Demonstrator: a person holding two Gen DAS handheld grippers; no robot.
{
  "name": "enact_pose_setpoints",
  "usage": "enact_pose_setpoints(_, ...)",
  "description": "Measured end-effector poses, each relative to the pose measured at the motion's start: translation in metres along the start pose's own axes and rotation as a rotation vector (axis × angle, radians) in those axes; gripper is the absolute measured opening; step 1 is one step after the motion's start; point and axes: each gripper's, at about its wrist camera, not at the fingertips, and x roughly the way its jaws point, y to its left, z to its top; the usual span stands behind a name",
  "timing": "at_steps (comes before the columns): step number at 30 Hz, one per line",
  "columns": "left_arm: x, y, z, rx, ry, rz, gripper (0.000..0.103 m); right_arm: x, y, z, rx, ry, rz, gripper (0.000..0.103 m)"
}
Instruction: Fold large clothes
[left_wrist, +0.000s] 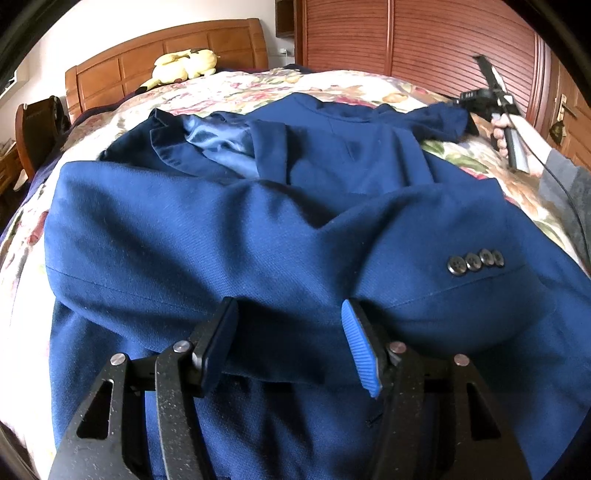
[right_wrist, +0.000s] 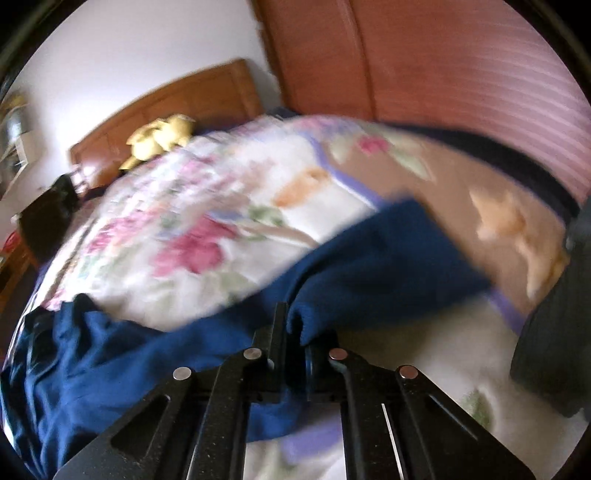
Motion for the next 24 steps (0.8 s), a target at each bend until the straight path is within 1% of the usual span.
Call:
enact_pose_setpoints(6,0.001,-0.001,-0.001,0.001,0.001,-0.017,0.062,-0.059,0.053,0.011,-0.12,-0.07,0.095,0.006)
enact_pose_setpoints(9,0.001,0.0,0.0,-0.003,0.0,-0.038,0.064,-0.085,0.08,0.009,-0.179,-0.085,0.142,0.005)
enact_pose_setpoints(12,0.001,0.0,0.0,-0.002,0.0,-0.039,0.065,-0.113,0.104,0.0,-0.238,-0.102,0.195,0.005)
enact_pose_setpoints(16,-0.001,0.0,0.001,0.0,-0.001,-0.03,0.065,-0.155,0.119,-0.023,-0.314,-0.12,0.254,0.005)
enact_pose_setpoints(19,-0.009,0.002,0.001,-0.007,-0.019,-0.027,0.065,-0.166,0.12,-0.038,-0.341,-0.11,0.285,0.005)
enact_pose_setpoints(21,-0.016,0.006,0.002,-0.025,-0.035,-0.03,0.065,-0.167,0.122,-0.044,-0.364,-0.101,0.287,0.005)
enact_pose_setpoints(24,-0.032,0.014,0.003,-0.057,-0.047,-0.004,0.065,-0.168,0.125,-0.053,-0.373,-0.08,0.293,0.005)
